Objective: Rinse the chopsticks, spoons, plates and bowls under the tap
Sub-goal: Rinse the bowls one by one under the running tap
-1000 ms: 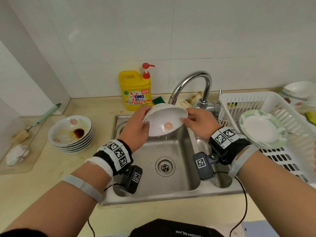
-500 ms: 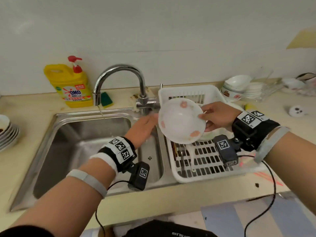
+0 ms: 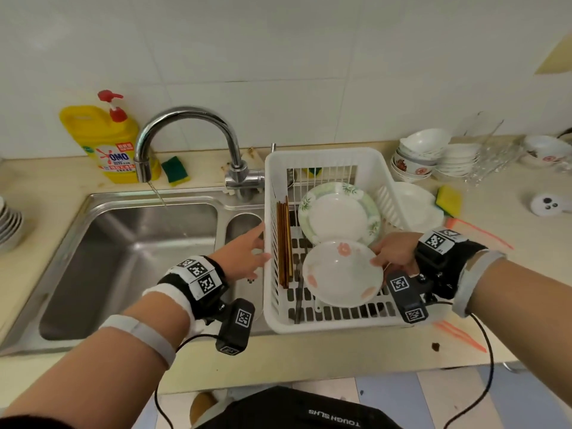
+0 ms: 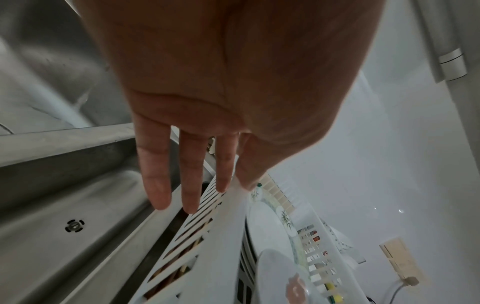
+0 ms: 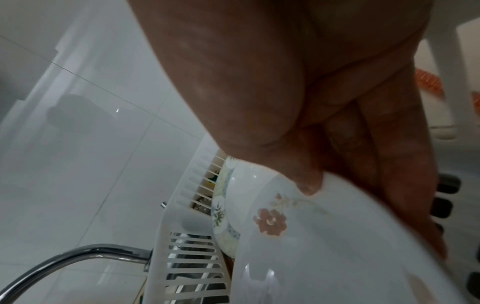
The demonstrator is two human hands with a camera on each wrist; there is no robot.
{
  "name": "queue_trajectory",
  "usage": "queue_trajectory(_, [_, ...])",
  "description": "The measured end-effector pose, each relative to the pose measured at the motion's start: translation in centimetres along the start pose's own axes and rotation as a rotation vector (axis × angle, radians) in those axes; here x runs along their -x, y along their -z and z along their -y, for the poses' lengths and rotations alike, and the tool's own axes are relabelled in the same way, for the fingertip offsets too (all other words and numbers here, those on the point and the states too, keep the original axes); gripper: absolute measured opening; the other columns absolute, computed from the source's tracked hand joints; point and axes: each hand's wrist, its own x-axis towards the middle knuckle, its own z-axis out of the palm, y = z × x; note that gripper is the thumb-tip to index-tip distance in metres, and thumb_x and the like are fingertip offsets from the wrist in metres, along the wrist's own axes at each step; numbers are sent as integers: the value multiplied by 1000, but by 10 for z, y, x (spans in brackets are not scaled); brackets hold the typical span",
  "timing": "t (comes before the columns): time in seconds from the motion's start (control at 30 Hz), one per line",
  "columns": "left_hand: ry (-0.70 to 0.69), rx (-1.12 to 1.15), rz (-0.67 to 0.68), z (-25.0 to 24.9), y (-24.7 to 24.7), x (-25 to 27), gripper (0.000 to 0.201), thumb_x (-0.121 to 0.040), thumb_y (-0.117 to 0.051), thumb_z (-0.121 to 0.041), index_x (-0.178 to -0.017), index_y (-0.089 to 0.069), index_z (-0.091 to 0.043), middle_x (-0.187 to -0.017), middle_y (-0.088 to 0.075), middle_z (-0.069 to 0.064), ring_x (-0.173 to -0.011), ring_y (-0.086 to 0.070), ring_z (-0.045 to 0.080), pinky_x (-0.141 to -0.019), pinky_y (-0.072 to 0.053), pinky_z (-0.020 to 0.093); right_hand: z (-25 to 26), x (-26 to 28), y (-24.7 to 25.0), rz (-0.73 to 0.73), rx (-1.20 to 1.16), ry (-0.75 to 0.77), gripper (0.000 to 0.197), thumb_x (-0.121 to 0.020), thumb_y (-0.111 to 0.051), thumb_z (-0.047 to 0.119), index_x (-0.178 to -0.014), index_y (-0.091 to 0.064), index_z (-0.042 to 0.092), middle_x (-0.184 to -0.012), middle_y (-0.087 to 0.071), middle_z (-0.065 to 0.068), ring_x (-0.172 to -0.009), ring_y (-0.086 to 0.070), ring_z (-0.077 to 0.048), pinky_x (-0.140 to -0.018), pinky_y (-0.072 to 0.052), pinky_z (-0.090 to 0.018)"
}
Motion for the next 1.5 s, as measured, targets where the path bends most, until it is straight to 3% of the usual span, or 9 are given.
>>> queue_trajectory(0.2, [45,34,5,4,3,-5,81,-100,-61,-14,-159,-15,-44,-130,-64,-7,-109,-68,11,-83,-61,33,-3,4,-3,-25,173,-24,39,-92,-65,3,-130,-62,-2,-125,-67,-19,-70,-63,-11,-44,-50,-18])
queue_trajectory(0.53, [26,16,20,9,6,-9,83,-100,-62,-18,-160,-11,-42,-132,-63,-6,-111,-67,12,-88,-61,36,-2,14,-12,-8,284,-92,39,-95,-63,2,-134,-59,-1,-105,-61,0,-62,-58,-13,-38,-47,-18])
queue_trajectory(0.63, [11,20,24,13,6,-10,83,-100,-62,-20,-160,-11,-43,-133,-63,-7,-110,-68,12,-91,-60,40,-1,9,-13,22,300,-101,39,-96,-63,7,-134,-58,0,-97,-66,-8,-71,-63,-15,-48,-53,-21])
queue_trajectory(0.7, [-6,14,24,14,6,-9,82,-100,-62,-21,-160,-12,-44,-134,-63,-6,-112,-67,13,-92,-59,42,-3,-1,-14,22,322,-83,49,-98,-57,30,-137,-57,1,-121,-64,-16,-104,-66,-28,-85,-57,-34])
queue_trajectory(0.83, [-20,32,25,16,7,-9,81,-100,-62,-21,-159,-12,-46,-134,-63,-6,-111,-67,15,-94,-58,43,-15,-26,-14,126,714,47,123,-44,-26,71,-140,-51,-1,-144,-52,-19,-130,-52,-35,-107,-43,-36])
queue_trajectory(0.93, [-24,37,32,18,8,-10,81,-100,-62,-21,-159,-12,-47,-132,-64,-6,-110,-68,16,-95,-58,45,-12,-15,-19,9,447,-7,59,-95,-55,39,-138,-54,-1,-139,-57,-17,-125,-57,-33,-105,-46,-36])
queue_trajectory(1.1, [-31,42,41,18,9,-10,81,-100,-63,-22,-159,-12,-45,-133,-63,-7,-111,-67,14,-92,-58,40,-15,2,-16,-36,59,-110,39,-93,-60,0,-131,-59,-4,-106,-66,-11,-76,-65,-16,-51,-54,-20])
queue_trajectory(1.27, [-38,36,41,18,10,-11,81,-99,-63,-22,-160,-13,-44,-135,-62,-5,-112,-66,14,-92,-58,39,5,18,-9,-100,117,9,36,-102,-54,20,-131,-59,0,-127,-64,-19,-94,-61,-22,-88,-56,-42])
queue_trajectory(1.5, [-28,21,52,18,12,-12,85,-98,-65,-23,-160,-11,-41,-135,-61,-6,-112,-65,13,-91,-59,37,28,44,0,-70,506,432,33,-109,-40,32,-136,-58,22,-135,-57,3,-123,-54,-18,-104,-37,-28])
